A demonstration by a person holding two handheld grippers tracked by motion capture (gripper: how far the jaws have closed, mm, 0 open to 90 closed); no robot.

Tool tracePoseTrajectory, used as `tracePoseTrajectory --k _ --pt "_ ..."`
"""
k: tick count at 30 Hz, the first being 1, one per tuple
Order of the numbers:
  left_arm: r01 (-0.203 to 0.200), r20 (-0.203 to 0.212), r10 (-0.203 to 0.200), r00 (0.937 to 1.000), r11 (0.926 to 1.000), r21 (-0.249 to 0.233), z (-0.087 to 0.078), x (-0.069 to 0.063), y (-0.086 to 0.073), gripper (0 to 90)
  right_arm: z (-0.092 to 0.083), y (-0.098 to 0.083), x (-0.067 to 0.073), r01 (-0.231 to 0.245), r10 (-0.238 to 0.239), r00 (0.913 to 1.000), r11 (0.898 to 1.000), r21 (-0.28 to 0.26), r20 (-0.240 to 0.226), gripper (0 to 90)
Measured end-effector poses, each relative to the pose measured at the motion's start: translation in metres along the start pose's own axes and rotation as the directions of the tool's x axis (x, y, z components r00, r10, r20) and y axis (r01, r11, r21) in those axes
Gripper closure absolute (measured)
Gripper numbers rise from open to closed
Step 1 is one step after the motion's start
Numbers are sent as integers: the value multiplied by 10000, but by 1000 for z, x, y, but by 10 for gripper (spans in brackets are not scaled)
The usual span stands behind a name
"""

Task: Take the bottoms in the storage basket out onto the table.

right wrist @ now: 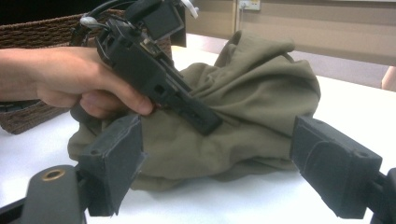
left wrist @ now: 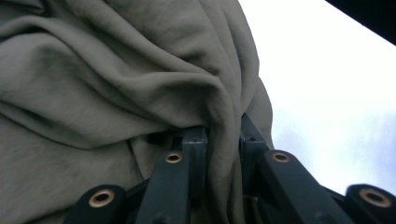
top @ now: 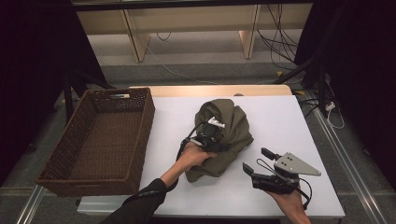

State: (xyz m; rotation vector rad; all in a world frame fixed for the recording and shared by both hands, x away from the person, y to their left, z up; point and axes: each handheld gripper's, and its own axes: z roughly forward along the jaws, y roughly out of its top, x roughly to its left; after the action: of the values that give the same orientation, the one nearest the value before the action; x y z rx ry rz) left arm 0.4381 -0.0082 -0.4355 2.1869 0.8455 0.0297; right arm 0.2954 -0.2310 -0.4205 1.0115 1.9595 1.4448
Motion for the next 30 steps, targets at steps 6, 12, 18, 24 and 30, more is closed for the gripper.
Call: tracePoseTrajectory --k 6,12,18,24,30 --pt "-357 -71 358 9993 9992 171 2 -7 0 725 0 0 0 3 -3 10000 10000 -7 -3 187" --pt "-446 63 445 9990 9986 273 -1 -11 3 600 -1 0 0 50 -50 10000 10000 8 -13 187" --pt "-562 15 562 9984 9984 87 -13 -13 7 498 -1 0 0 45 -45 10000 10000 -83 -38 188" --pt "-450 -7 450 9990 9988 -182 -23 -11 11 463 -1 0 1 74 -74 10000 9999 -68 -40 188" --pt "-307 -88 303 9995 9983 -495 -32 -10 13 375 -1 0 1 62 -62 10000 10000 -66 -31 188"
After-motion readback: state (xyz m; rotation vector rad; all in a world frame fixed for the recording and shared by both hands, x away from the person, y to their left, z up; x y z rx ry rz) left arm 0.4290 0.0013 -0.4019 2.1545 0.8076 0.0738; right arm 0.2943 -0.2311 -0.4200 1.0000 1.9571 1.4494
